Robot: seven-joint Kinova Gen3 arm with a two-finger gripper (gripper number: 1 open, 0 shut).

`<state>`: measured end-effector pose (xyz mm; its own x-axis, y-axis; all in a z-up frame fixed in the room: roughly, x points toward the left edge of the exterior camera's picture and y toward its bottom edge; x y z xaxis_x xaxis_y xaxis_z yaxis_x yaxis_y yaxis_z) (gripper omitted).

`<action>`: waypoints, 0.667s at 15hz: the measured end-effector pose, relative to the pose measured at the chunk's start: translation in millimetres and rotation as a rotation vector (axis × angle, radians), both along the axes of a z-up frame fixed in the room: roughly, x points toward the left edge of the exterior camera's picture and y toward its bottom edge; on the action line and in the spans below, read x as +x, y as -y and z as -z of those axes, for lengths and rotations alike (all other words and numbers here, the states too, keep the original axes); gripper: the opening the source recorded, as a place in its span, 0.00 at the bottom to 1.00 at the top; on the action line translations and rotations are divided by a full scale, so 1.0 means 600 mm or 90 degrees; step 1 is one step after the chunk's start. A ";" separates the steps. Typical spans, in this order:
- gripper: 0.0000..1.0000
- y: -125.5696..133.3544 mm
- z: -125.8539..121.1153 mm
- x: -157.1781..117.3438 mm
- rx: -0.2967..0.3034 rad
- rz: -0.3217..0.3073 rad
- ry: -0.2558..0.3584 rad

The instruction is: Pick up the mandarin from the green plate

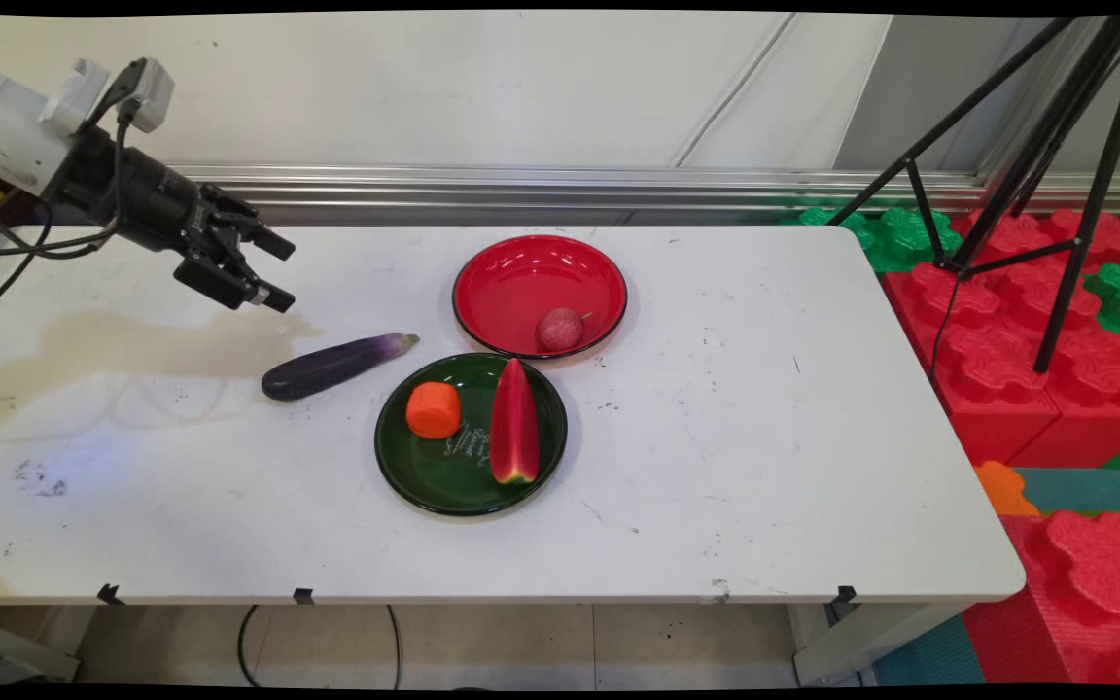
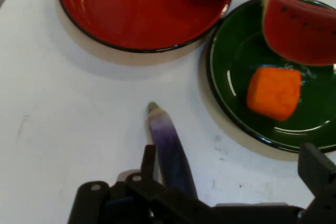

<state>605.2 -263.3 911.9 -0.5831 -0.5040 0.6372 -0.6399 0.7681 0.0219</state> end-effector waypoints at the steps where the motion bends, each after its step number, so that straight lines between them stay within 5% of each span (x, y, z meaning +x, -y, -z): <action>1: 1.00 -0.002 -0.001 -0.005 -0.001 0.010 0.001; 10: 1.00 0.004 0.029 -0.100 -0.022 0.115 0.016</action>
<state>545.2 -266.0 894.6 -0.6781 -0.3680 0.6362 -0.4915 0.8707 -0.0203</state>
